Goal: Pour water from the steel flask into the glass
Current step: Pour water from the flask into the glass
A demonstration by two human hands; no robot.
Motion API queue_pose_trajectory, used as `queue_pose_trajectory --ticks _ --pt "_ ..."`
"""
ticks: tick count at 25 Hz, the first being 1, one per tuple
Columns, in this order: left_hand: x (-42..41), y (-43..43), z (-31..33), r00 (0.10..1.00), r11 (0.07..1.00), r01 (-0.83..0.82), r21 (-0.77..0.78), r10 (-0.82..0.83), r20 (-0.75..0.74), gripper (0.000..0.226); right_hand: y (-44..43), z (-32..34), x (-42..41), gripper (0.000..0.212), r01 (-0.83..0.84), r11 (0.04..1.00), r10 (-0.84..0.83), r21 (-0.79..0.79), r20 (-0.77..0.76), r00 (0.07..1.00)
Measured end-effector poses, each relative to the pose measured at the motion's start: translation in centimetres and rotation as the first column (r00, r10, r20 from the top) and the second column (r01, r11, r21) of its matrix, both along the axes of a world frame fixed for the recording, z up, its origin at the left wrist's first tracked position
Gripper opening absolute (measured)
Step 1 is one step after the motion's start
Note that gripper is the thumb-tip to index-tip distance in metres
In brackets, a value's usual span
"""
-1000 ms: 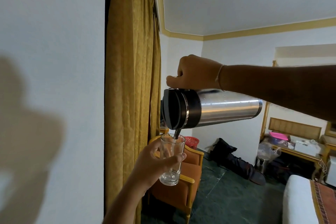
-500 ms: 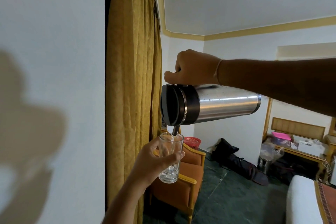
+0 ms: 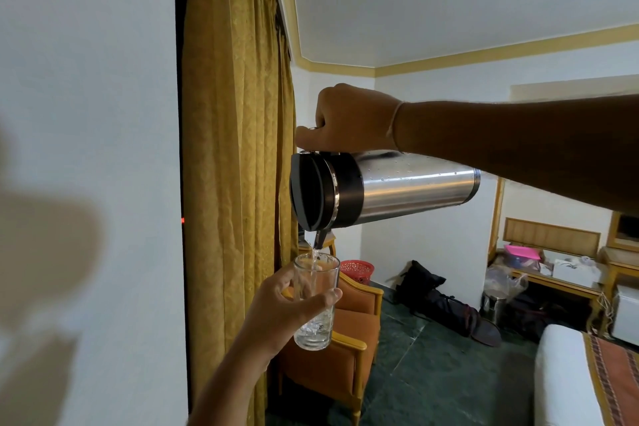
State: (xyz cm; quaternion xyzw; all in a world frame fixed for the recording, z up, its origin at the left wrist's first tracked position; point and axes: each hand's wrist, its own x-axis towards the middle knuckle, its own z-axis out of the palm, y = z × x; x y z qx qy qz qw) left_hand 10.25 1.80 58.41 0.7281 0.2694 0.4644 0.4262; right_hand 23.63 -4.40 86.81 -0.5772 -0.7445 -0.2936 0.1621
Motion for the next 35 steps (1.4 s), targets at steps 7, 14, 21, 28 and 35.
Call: queue_pose_trajectory --ticks 7,14,21,28,35 --pt "0.0 -0.4 0.5 1.000 1.000 0.008 -0.001 -0.008 -0.027 0.045 -0.6 0.3 0.1 0.059 0.009 1.000 -0.009 0.015 0.013 1.000" --pt "0.7 -0.2 0.5 1.000 1.000 0.020 0.008 -0.020 -0.020 0.064 -1.0 0.5 0.4 0.058 -0.010 1.000 0.009 0.028 0.022 1.000" --pt "1.1 0.3 0.1 1.000 1.000 0.024 -0.007 -0.024 -0.013 0.063 -0.7 0.4 1.0 0.062 -0.031 0.999 0.029 0.040 0.038 0.999" --pt "1.6 0.5 0.0 0.998 0.998 0.061 -0.008 -0.061 0.007 0.070 -0.6 0.0 1.3 0.061 -0.043 0.999 0.042 0.027 0.033 0.999" --pt "2.0 0.8 0.4 0.994 0.994 0.101 -0.033 -0.099 0.047 0.076 -0.1 -0.1 1.8 0.060 -0.031 0.999 0.030 0.011 0.046 0.998"
